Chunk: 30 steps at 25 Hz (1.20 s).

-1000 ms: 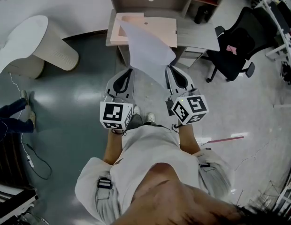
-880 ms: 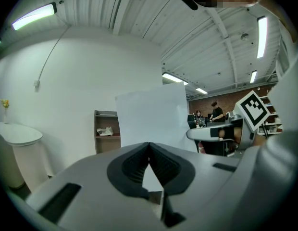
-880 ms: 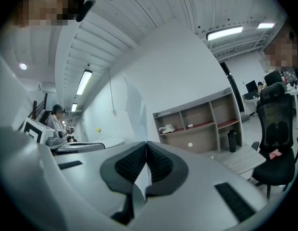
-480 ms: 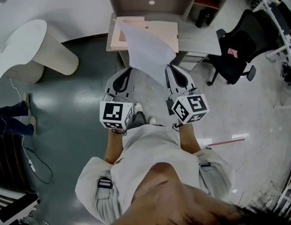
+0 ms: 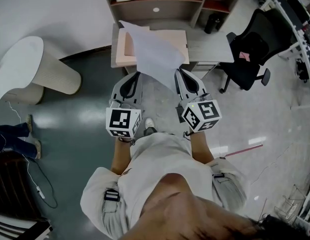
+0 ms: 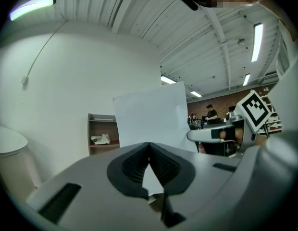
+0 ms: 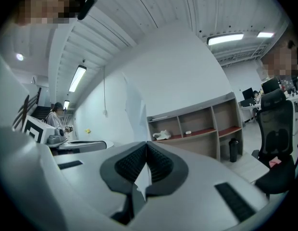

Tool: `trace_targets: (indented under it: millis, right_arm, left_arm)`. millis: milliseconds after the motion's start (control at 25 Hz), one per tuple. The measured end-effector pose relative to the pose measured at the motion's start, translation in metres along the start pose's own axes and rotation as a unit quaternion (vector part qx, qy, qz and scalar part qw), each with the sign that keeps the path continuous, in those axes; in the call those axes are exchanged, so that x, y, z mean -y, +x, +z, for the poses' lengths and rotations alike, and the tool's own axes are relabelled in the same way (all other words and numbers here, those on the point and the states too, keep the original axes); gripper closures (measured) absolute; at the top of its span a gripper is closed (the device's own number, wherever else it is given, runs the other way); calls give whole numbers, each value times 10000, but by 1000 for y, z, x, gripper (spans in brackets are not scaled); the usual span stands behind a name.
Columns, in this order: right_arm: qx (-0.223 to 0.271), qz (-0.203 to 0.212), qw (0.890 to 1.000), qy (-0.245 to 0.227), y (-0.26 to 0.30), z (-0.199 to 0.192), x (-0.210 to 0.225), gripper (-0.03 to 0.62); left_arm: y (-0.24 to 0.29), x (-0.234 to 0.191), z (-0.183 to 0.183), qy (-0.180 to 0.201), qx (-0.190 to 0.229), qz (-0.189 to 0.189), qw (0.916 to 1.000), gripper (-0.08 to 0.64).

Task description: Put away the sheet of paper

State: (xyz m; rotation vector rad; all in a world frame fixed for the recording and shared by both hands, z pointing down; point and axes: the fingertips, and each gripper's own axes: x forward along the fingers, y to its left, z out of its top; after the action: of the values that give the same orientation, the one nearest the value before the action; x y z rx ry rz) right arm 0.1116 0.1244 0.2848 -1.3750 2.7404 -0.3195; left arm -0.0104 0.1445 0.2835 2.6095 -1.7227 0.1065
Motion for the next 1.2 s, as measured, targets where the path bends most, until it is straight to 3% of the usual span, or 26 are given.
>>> trace_targets:
  millis: [560, 1200]
  right_arm:
    - [-185, -247, 9995, -83, 70, -11, -14, 574]
    - [-373, -301, 9988, -88, 117, -18, -8, 574]
  left_arm:
    - [28, -70, -15, -193, -80, -243, 9995, 545]
    - [58, -106, -25, -256, -195, -300, 9990, 545]
